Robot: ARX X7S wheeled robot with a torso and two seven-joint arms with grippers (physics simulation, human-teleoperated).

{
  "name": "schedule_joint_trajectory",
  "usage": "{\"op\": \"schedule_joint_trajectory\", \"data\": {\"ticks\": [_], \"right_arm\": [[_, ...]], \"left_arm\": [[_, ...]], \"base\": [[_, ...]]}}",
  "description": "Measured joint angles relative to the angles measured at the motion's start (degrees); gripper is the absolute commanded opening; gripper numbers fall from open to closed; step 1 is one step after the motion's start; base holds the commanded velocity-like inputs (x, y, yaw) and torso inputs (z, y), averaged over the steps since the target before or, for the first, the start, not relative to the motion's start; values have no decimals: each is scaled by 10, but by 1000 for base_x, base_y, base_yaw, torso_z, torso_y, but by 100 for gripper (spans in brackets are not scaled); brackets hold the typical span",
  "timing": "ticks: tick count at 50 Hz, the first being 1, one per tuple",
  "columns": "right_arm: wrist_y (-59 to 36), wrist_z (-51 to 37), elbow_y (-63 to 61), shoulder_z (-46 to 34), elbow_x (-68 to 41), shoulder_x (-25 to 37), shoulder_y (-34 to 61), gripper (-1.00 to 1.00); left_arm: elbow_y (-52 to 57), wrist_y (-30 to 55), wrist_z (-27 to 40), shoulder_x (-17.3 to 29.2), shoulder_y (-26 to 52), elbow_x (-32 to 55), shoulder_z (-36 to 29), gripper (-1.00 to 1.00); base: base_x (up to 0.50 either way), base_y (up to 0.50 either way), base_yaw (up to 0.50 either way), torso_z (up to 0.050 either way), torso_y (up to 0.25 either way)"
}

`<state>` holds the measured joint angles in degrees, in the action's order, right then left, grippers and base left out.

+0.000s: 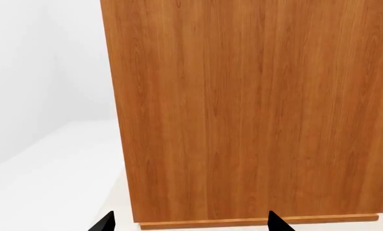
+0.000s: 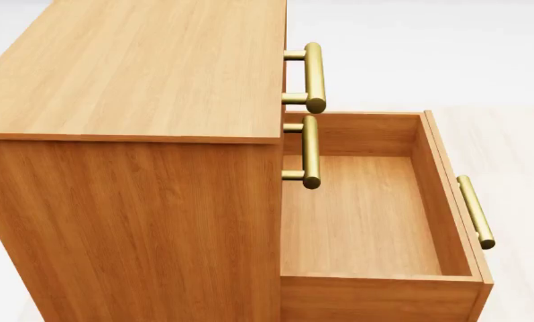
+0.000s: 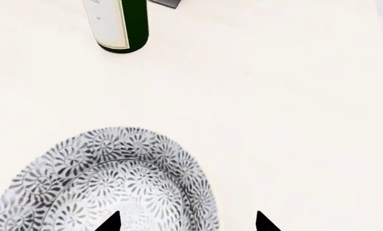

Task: Put the bowl in the bottom drawer of the cabinet and close it.

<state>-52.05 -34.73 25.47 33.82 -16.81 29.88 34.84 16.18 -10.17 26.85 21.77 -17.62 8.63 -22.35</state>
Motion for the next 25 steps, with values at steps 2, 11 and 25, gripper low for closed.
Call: {"op": "schedule_joint_trajectory", "data": {"ticks": [2, 11, 25], "right_arm": [[2, 1, 5, 0, -2, 1, 3, 100], [3, 13, 30, 2, -10, 4, 11, 100], [9, 36, 6, -9, 6, 3, -4, -100]], "left_arm": [[0, 0, 0, 0, 0, 0, 0, 100], [-4, -2, 1, 0, 2, 0, -2, 100], [-1, 0, 3, 2, 2, 1, -3, 100]], "base": [[0, 0, 0, -5, 0], [0, 0, 0, 0, 0], [0, 0, 0, -1, 0]]}}
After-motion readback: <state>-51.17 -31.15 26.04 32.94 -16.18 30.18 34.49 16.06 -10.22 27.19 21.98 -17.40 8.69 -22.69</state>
